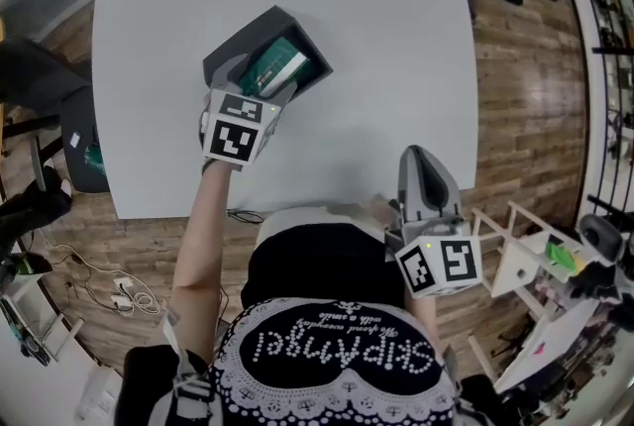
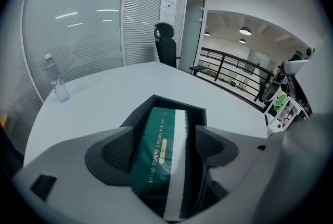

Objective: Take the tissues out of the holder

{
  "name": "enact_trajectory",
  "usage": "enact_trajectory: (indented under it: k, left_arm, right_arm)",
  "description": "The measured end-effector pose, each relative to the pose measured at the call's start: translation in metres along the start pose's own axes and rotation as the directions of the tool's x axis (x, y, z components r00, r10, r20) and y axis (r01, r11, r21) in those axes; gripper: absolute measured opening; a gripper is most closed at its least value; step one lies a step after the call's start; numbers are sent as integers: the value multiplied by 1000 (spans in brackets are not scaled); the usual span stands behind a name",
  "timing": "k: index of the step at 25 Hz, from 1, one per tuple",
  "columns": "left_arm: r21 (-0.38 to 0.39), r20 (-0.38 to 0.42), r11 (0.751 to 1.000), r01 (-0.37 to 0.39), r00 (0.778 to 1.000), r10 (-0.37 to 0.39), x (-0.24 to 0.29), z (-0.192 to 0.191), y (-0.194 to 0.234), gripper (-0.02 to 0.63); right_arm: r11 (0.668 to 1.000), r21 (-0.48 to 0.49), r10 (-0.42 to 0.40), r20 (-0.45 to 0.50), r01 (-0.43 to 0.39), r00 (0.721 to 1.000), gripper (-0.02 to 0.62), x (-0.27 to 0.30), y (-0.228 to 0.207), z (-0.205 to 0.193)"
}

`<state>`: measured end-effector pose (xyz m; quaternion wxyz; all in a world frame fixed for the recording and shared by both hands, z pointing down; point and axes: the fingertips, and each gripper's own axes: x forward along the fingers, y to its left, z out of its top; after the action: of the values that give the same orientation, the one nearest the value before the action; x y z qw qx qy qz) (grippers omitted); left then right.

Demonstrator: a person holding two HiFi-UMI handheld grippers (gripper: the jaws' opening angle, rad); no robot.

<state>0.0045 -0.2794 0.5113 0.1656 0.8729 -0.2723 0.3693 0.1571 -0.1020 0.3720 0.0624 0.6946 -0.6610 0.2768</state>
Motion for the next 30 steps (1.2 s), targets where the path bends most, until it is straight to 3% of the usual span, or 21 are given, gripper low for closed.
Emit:
enact_trajectory:
  k: [10, 17, 21, 30]
  left_arm:
    - [9, -91, 1000, 7, 996, -7, 13, -14, 2, 365]
    - [-44, -203, 996, 74, 976, -81, 16, -21, -2, 364]
    - [32, -253, 999, 25, 967, -16, 21, -30, 1, 357]
    - [45, -244, 999, 14, 970, -3, 23, -29, -1, 350]
  right_arm:
    - [1000, 2, -10, -5, 10, 1000, 35, 5, 0, 2]
    - [1000, -5, 6, -12, -6, 1000, 35, 7, 5, 3]
    - [1000, -5, 9, -19, -9, 1000, 35, 7, 7, 1]
    - [1000, -9, 21, -20, -21, 1000, 35, 9, 11, 2]
